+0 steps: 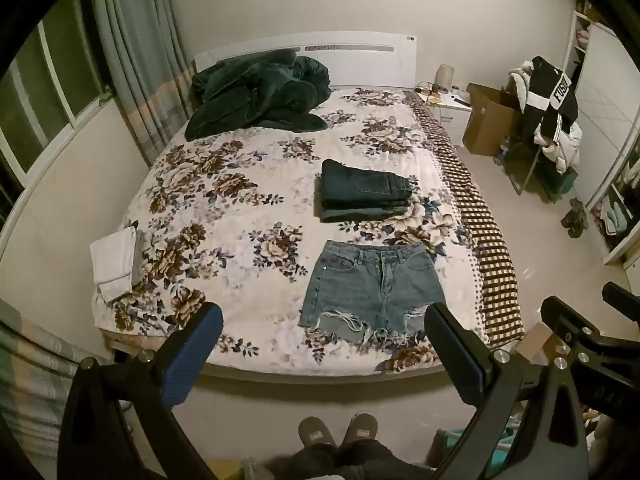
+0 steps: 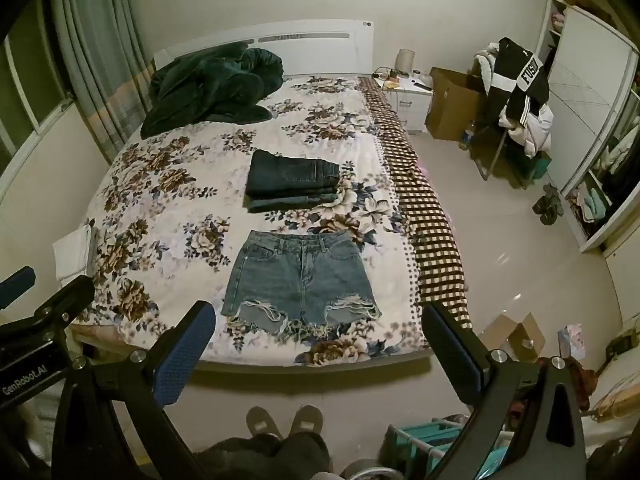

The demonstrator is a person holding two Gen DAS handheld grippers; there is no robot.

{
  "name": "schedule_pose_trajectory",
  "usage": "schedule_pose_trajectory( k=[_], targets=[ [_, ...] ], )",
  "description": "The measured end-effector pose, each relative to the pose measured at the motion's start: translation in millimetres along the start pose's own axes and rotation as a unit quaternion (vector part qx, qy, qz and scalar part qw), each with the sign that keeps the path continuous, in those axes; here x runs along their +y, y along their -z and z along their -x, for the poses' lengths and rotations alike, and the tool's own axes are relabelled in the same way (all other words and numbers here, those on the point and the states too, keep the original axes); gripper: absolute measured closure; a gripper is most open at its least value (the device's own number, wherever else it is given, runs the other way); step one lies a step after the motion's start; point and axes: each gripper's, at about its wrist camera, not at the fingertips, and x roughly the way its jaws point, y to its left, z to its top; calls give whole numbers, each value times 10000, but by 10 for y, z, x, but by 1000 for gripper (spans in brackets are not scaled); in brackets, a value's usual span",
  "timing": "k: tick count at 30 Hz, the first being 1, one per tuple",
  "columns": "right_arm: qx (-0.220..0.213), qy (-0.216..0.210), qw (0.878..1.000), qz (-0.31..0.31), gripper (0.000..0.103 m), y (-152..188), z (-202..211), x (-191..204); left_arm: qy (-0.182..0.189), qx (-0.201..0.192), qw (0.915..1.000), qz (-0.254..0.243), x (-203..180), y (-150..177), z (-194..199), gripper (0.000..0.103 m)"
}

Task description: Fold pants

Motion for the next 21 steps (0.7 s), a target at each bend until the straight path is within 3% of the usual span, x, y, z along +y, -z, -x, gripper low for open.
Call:
schedule_pose_trajectory(
  k=[21],
  targets=[
    [-16, 0, 10000, 11, 0, 26, 25, 10, 29, -27, 10000, 18, 4, 1, 1, 0]
  ],
)
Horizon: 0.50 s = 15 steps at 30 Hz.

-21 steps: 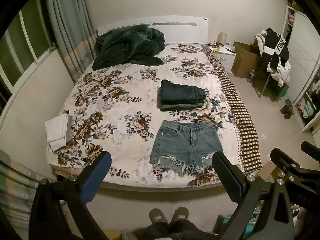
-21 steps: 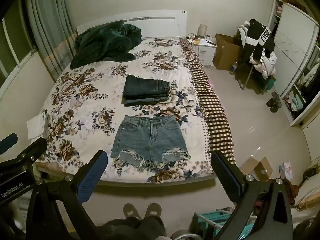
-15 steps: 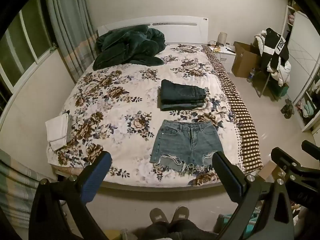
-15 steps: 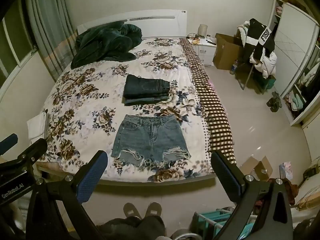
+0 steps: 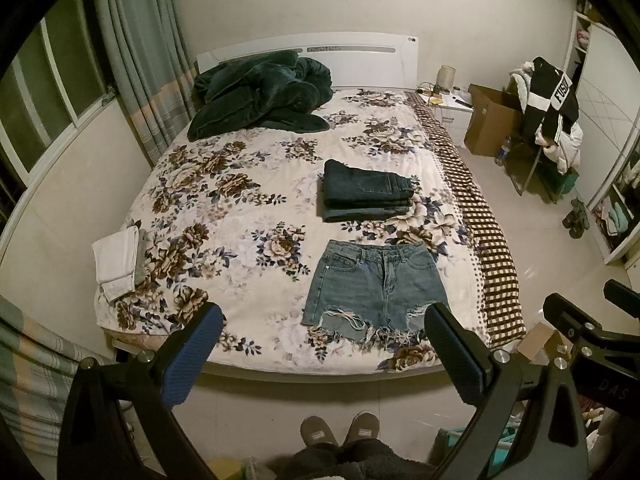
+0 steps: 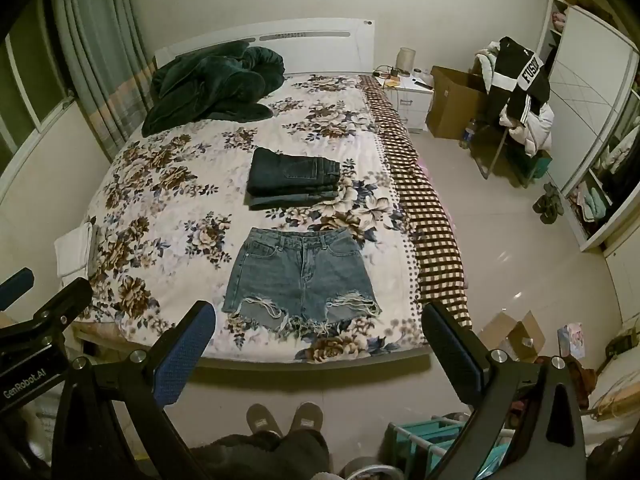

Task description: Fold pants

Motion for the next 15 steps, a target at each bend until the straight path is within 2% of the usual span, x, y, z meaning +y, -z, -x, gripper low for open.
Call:
schedule_pose_trajectory(
  k=[15],
  targets=[
    [20, 2, 10000, 8, 0, 0, -12, 20, 0, 28, 10000, -4, 3, 56, 4, 0]
  ],
)
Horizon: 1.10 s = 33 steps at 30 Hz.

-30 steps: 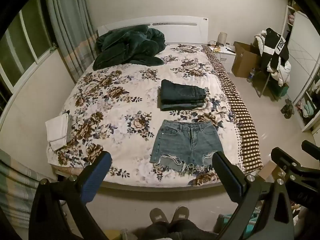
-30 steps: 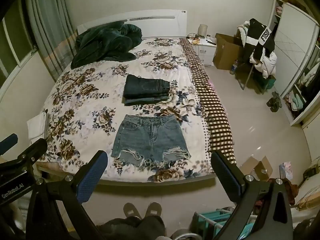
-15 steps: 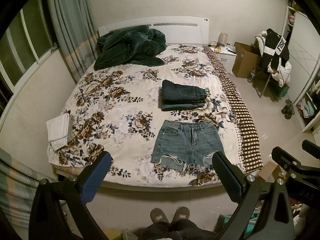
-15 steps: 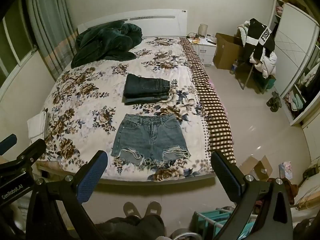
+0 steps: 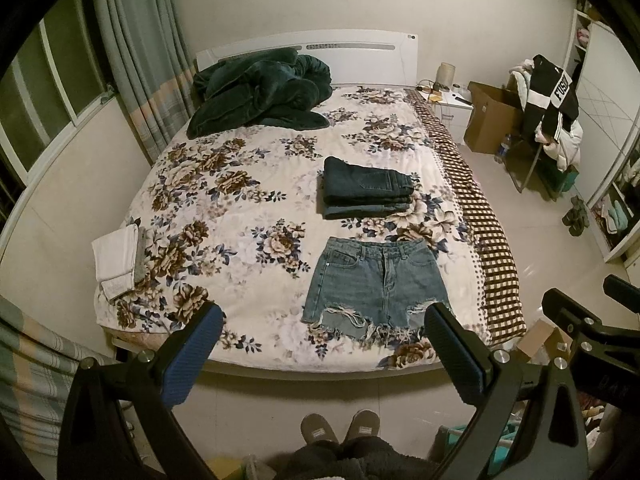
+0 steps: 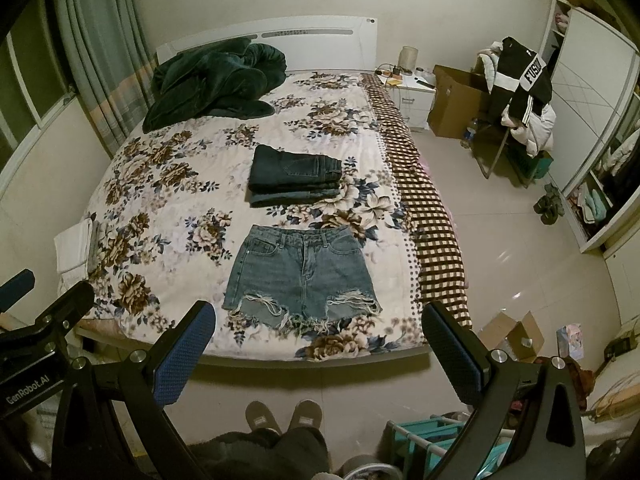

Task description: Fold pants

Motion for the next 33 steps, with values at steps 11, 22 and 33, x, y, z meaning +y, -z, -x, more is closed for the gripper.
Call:
schedule_pose_trajectory(
  k=[11, 22, 33],
  targets=[
    [23, 11, 10000, 4, 0, -5, -14, -17, 12, 5, 10000, -11, 84, 38, 19, 0],
    [48, 20, 10000, 28, 0, 22, -41, -26, 3, 9, 10000, 3, 77, 31, 16, 0],
    [69, 6, 10000, 44, 0, 259, -163, -207, 0, 12, 10000, -2, 71, 22, 12, 0]
  ],
)
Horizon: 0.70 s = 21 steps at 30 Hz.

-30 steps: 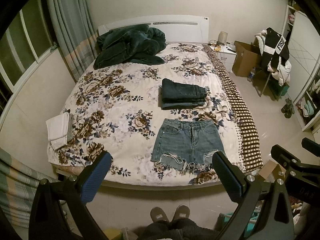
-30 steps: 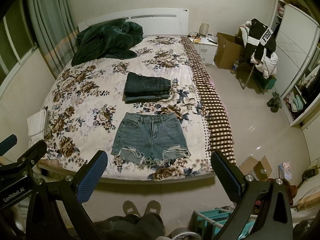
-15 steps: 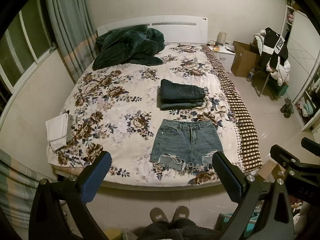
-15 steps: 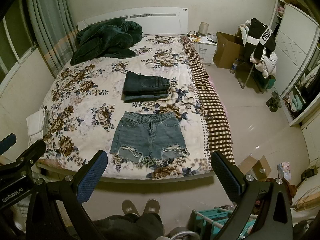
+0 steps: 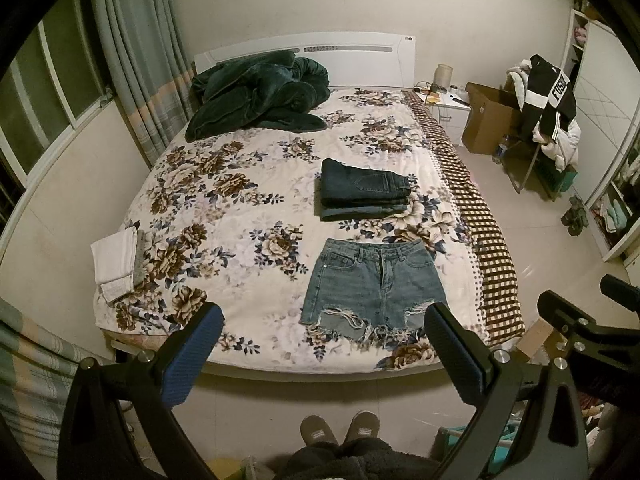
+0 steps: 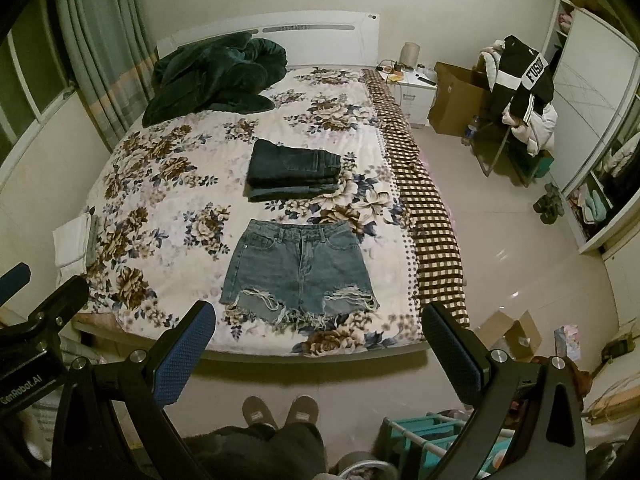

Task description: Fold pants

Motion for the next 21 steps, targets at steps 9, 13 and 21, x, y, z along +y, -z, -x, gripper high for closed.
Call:
schedule_pose_trajectory(
  k=[9, 13, 21],
  targets=[
    [22, 0, 10000, 7, 0, -29, 29, 8, 20, -5, 10000, -4, -2, -2, 3, 0],
    [28, 24, 10000, 13, 0, -40, 48, 13, 61, -6, 10000, -13, -13, 13, -2, 0],
    [127, 131, 9998, -62, 0, -84, 56, 39, 286, 28, 9996, 2, -52, -174, -67, 0]
  ],
)
